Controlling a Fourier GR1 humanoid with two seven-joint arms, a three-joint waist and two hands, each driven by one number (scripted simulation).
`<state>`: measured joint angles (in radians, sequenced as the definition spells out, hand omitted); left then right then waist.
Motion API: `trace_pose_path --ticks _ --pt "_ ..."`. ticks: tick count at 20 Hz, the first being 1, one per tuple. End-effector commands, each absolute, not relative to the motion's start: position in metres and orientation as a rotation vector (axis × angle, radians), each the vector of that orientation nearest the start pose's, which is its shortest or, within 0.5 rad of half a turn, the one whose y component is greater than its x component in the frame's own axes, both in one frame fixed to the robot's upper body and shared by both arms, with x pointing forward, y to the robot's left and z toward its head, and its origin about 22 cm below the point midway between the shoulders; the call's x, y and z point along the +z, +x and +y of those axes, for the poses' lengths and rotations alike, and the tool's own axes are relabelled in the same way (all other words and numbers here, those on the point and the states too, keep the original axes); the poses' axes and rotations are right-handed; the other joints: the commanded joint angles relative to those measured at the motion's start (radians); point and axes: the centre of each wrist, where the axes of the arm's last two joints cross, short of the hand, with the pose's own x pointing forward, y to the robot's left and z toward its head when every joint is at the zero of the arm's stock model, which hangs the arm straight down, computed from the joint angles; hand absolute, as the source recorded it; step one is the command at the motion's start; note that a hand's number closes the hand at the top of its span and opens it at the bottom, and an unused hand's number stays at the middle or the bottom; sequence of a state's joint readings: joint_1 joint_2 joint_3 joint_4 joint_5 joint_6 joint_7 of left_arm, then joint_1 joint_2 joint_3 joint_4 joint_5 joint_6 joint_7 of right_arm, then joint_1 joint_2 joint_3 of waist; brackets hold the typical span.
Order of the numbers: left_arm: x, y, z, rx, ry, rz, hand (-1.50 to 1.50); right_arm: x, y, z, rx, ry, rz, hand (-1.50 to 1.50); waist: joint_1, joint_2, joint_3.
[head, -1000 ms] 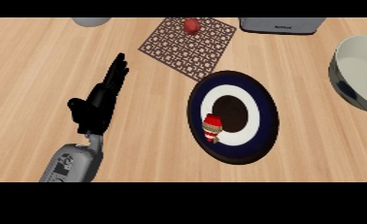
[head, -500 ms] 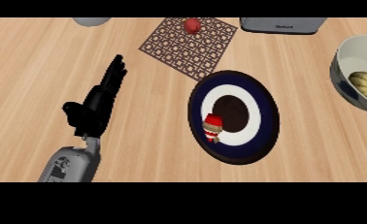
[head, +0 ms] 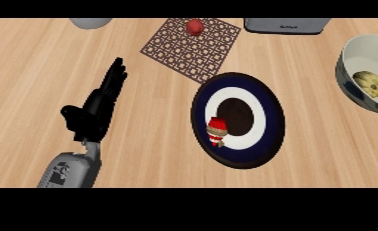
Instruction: Pick the squash from the plate and place it in the bowl
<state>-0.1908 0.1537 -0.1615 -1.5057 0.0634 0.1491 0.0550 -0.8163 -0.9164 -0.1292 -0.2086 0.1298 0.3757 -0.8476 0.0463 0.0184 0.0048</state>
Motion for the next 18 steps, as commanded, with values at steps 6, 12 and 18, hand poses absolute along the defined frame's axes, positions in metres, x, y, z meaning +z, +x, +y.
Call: trace_pose_path --ticks 6,12,18 --pt "0.038 0.281 0.201 -0.147 0.012 -1.625 0.0 0.159 0.301 -0.563 0.328 -0.192 -1.821 -1.5 0.003 0.003 0.003" --pt "0.038 0.282 0.204 -0.132 0.024 -1.613 0.0 0.154 0.285 -0.573 0.333 -0.084 -1.792 -1.5 -0.009 0.003 0.007" --pt "0.041 0.282 0.209 -0.121 0.045 -1.629 0.0 0.162 0.274 -0.582 0.36 -0.047 -1.783 -1.5 -0.016 -0.001 0.007"
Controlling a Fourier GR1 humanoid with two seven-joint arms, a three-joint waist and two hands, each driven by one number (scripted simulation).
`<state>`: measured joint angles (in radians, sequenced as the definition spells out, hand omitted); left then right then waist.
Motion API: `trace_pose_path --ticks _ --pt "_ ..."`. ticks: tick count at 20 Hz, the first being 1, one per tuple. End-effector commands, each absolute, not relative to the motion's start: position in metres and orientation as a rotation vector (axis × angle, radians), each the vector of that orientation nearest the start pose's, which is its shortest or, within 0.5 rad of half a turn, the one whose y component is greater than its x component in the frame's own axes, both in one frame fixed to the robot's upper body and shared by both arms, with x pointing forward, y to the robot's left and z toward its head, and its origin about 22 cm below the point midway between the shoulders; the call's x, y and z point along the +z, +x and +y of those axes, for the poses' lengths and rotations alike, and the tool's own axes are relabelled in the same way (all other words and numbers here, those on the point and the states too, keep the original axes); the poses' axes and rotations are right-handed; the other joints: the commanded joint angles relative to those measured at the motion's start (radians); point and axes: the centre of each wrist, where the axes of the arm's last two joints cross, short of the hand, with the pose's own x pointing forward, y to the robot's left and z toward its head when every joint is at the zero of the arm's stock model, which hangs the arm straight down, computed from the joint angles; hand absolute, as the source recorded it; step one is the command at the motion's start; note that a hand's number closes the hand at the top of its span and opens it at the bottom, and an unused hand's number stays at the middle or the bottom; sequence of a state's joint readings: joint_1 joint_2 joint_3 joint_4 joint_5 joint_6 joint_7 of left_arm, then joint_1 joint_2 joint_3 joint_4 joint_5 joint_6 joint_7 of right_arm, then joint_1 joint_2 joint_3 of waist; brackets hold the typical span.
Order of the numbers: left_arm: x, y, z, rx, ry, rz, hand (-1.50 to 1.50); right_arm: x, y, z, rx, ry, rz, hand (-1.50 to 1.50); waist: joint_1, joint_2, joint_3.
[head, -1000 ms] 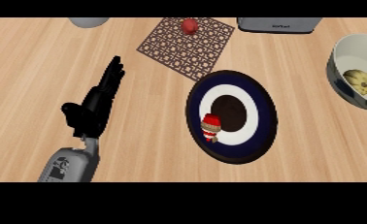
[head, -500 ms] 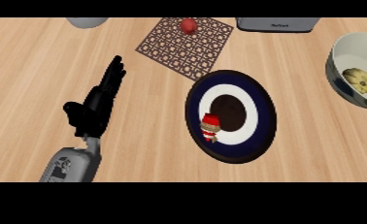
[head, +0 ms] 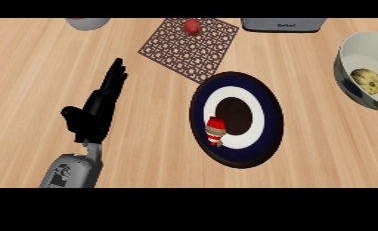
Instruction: Pick the squash from the plate and place it in the bowl
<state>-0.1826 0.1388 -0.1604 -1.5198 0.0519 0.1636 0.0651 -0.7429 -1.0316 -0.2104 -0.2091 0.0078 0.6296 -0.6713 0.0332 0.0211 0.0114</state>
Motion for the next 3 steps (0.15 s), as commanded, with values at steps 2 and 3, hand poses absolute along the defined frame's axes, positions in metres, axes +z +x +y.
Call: trace_pose_path --ticks 2,3 --pt "0.031 0.279 0.201 -0.138 0.031 -1.622 0.0 0.158 0.278 -0.578 0.367 -0.054 -1.791 -1.5 -0.002 0.002 0.0" --pt "0.033 0.279 0.208 -0.116 0.045 -1.621 0.0 0.144 0.269 -0.58 0.356 -0.057 -1.777 -1.5 -0.006 0.0 0.001"
